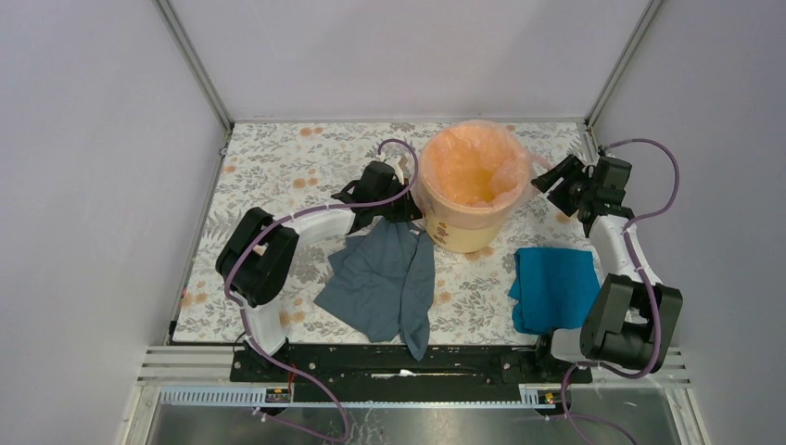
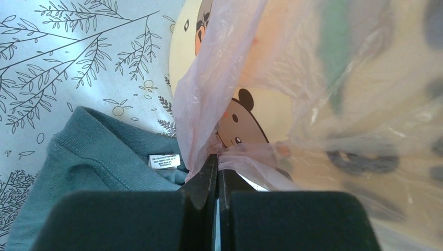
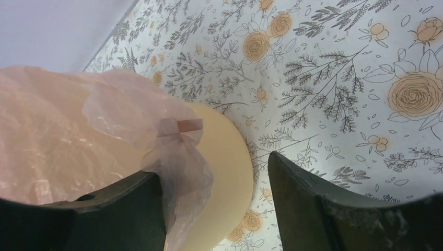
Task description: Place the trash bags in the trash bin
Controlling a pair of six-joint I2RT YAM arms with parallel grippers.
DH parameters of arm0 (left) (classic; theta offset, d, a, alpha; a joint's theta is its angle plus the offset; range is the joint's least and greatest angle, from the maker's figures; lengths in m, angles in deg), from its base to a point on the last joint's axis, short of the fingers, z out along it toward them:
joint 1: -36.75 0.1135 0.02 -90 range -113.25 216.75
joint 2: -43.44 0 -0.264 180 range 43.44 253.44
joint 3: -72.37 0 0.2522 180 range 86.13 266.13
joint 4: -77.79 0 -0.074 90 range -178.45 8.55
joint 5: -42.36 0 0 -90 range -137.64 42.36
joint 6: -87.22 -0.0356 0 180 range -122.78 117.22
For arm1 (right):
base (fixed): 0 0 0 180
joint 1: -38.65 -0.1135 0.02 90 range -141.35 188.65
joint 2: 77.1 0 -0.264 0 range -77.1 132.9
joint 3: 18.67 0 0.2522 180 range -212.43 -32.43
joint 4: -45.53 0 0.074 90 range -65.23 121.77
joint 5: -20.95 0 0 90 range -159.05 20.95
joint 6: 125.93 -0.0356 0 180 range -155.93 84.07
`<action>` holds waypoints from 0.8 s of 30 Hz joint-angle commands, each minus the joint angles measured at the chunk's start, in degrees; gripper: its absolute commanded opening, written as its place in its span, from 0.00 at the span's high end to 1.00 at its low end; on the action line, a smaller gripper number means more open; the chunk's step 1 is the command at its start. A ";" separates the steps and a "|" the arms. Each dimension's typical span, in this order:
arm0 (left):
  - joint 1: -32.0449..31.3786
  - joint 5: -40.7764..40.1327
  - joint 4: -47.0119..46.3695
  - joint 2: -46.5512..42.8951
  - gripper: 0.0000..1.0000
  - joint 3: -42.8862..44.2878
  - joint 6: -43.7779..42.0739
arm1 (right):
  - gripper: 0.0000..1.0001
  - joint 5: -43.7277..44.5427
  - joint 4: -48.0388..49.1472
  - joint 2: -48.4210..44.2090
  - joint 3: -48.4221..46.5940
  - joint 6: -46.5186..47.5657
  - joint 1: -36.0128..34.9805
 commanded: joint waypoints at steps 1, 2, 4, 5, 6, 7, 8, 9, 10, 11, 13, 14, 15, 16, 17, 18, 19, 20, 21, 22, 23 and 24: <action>0.38 0.38 -0.83 -0.03 1.00 2.64 -1.00 | 0.31 -1.05 6.20 2.99 -1.32 -0.17 0.09; 0.37 0.26 -0.83 0.18 1.00 2.64 -1.04 | 0.36 -0.61 7.56 4.08 -0.40 -1.11 0.09; 0.37 0.20 -0.82 0.51 1.00 2.63 -0.98 | 0.46 -1.53 10.64 6.93 1.69 -2.53 0.09; 0.37 0.20 -0.84 0.62 1.00 2.60 -0.85 | 0.49 -2.36 11.58 8.67 2.49 -3.12 0.09; 0.37 0.23 -0.97 0.88 1.00 2.45 -0.71 | 0.51 -3.12 11.68 10.98 2.97 -3.36 0.09; 0.37 0.39 -1.23 1.06 1.00 2.44 -0.48 | 0.53 -4.46 12.43 12.56 3.72 -3.98 0.02; 0.37 0.56 -1.32 1.23 1.00 2.38 -0.25 | 0.54 -5.65 13.42 13.87 4.61 -4.80 0.01; 0.37 0.82 -1.44 1.41 1.00 2.32 0.01 | 0.55 -6.61 13.96 14.69 5.18 -5.37 -0.18; 0.37 1.08 -1.55 1.50 1.00 2.31 0.19 | 0.55 -7.49 14.30 15.02 5.51 -5.48 -0.50; 0.37 1.20 -1.60 1.55 1.00 2.34 0.27 | 0.54 -7.69 13.62 14.91 5.33 -4.98 -1.05; 0.37 1.11 -1.57 1.14 1.00 2.28 0.19 | 0.50 -6.04 9.65 14.16 3.62 -2.48 -2.20; 0.37 0.94 -1.46 0.89 1.00 2.27 0.12 | 0.46 -4.97 6.65 13.96 1.71 -1.09 -2.72; 0.37 0.74 -1.23 0.42 1.00 2.32 -0.09 | 0.42 -4.16 4.48 13.81 0.31 -0.01 -2.97; 0.37 0.23 -0.51 -0.13 1.00 2.46 -0.54 | 0.38 -3.28 1.10 13.53 -0.76 1.00 -2.98; 0.37 -0.56 0.59 -0.73 1.00 2.71 -1.07 | 0.35 -0.92 -1.29 12.91 -1.74 2.05 -2.98; 0.37 -1.29 1.67 -1.41 0.98 3.03 -1.51 | 0.32 1.78 -3.53 11.80 -2.49 3.08 -2.98; 0.38 -1.85 2.34 -2.14 0.94 3.26 -1.80 | 0.28 3.96 -5.25 10.46 -3.07 3.64 -2.98; 0.37 -2.13 3.33 -3.09 0.88 3.13 -2.14 | 0.27 6.55 -6.98 8.72 -3.91 4.09 -3.03; 0.40 -2.31 3.77 -4.09 0.83 2.62 -2.21 | 0.25 8.95 -9.05 7.00 -4.89 4.61 -2.99; 0.41 -2.62 3.86 -5.48 0.78 1.96 -2.07 | 0.23 10.88 -10.47 5.30 -5.71 4.82 -2.98; 0.40 -2.92 3.97 -6.53 0.76 1.19 -2.03 | 0.23 13.22 -11.75 3.60 -6.49 5.15 -3.01; 0.38 -3.21 4.21 -7.39 0.75 0.66 -2.09 | 0.21 15.32 -13.23 2.29 -7.36 5.59 -2.99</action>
